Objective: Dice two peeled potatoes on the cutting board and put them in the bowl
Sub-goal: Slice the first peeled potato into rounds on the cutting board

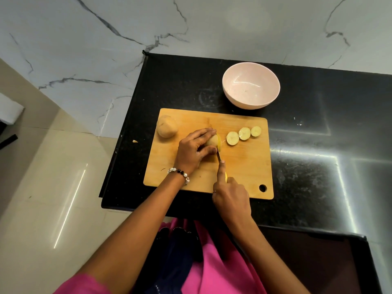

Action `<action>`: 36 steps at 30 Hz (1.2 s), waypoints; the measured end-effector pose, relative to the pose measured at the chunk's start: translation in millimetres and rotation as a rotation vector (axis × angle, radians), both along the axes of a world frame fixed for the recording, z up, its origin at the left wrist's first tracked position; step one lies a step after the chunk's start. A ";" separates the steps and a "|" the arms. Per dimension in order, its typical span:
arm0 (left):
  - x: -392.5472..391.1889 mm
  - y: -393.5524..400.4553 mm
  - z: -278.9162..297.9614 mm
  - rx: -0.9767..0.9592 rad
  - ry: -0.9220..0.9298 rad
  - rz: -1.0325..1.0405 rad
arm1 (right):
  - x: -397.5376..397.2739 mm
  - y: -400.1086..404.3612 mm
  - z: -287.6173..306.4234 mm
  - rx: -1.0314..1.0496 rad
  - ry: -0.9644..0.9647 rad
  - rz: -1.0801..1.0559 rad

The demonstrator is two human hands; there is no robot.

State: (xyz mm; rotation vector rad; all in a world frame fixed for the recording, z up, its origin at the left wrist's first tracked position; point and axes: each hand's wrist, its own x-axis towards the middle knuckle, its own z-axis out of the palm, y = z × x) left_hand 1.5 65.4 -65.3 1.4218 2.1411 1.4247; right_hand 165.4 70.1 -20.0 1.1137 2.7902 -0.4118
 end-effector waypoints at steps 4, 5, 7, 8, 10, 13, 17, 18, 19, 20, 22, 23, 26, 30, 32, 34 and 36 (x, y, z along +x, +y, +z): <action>-0.3 -0.5 2.1 -0.002 -0.021 -0.005 | -3.7 14.2 -2.1 0.011 -0.008 -0.024; -0.1 -1.1 2.1 -0.005 -0.020 -0.007 | -6.9 17.9 -1.6 0.012 -0.031 -0.026; -0.3 -1.3 2.3 -0.003 -0.019 -0.011 | -11.2 23.1 1.0 0.015 -0.032 -0.026; -0.3 -1.2 2.6 0.000 -0.023 -0.011 | -11.3 25.0 2.0 0.018 -0.022 -0.026; 0.0 -1.4 3.4 -0.001 -0.036 -0.008 | -8.4 27.5 2.5 0.014 -0.012 -0.041; -0.3 -2.0 3.7 -0.009 -0.044 -0.001 | -2.7 28.9 2.1 -0.019 0.076 -0.097; -0.1 -2.3 4.6 -0.005 -0.045 0.003 | 0.7 24.7 6.6 -0.179 0.353 -0.198; -0.1 -2.3 4.7 -0.009 -0.043 0.004 | 1.0 24.2 6.9 -0.205 0.404 -0.228; -0.1 -2.3 4.7 -0.011 -0.042 0.006 | 1.0 24.1 6.1 -0.225 0.432 -0.257; -0.2 -2.4 4.6 -0.012 -0.039 0.007 | 0.9 25.0 4.7 -0.243 0.450 -0.289; -0.4 -2.7 3.7 -0.012 -0.025 0.004 | 0.6 27.7 3.4 -0.272 0.477 -0.348; -0.6 -3.0 3.2 -0.013 -0.014 0.000 | 0.6 28.7 3.6 -0.270 0.488 -0.361; -0.7 -3.8 3.4 -0.020 0.013 -0.003 | 0.5 28.0 7.9 -0.223 0.507 -0.334; -0.9 -4.0 2.5 -0.016 0.016 -0.004 | -1.8 21.6 15.1 -0.205 0.498 -0.251; -1.1 -4.0 1.7 -0.017 0.022 -0.003 | -2.2 18.7 17.4 -0.211 0.497 -0.224; -1.1 -3.8 0.7 -0.018 0.034 0.001 | -1.2 16.6 18.4 -0.176 0.462 -0.180; -0.6 -3.5 0.0 -0.014 0.037 0.012 | -1.3 16.9 17.9 -0.149 0.426 -0.154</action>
